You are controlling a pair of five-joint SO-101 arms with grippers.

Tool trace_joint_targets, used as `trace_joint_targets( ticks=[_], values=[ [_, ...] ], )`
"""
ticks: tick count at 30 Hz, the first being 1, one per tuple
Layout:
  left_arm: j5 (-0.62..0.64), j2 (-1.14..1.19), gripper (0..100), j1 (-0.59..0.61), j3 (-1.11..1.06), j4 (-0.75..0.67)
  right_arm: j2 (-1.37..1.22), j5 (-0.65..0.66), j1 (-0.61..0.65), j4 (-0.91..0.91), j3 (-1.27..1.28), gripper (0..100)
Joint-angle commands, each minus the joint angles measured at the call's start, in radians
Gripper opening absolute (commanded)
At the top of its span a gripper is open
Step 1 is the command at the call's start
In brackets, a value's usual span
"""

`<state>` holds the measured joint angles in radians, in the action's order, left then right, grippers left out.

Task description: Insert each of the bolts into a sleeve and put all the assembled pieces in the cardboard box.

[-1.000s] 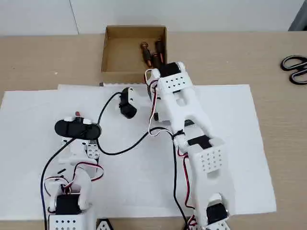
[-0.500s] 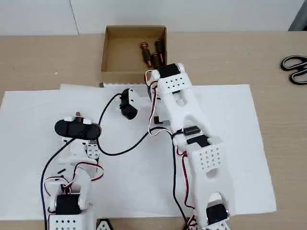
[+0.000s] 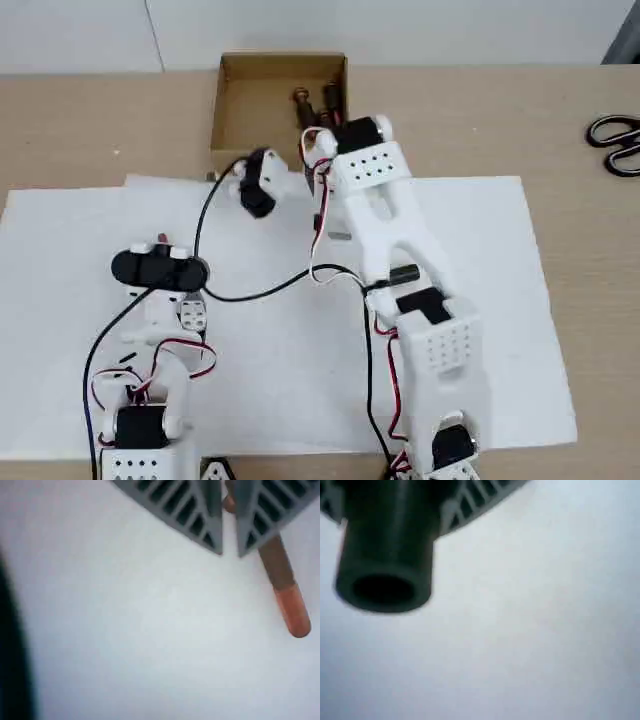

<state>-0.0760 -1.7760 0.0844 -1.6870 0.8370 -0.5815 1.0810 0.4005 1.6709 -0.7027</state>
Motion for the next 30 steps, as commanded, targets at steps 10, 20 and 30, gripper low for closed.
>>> trace_joint_targets(
  ticks=[10, 20, 30],
  values=[
    [-0.049, 0.005, 3, 0.084, 0.357, 0.219, 0.357, -0.341, -0.174, 0.012, 0.135, 0.9],
    [-0.087, 0.496, 3, 0.086, 0.865, 0.433, 0.711, -0.443, -0.197, 0.008, 0.549, 1.0],
    [0.19, 1.057, 2, 0.086, 1.164, 0.655, 0.935, -0.486, -0.358, -0.048, 0.884, 1.0]
  ],
)
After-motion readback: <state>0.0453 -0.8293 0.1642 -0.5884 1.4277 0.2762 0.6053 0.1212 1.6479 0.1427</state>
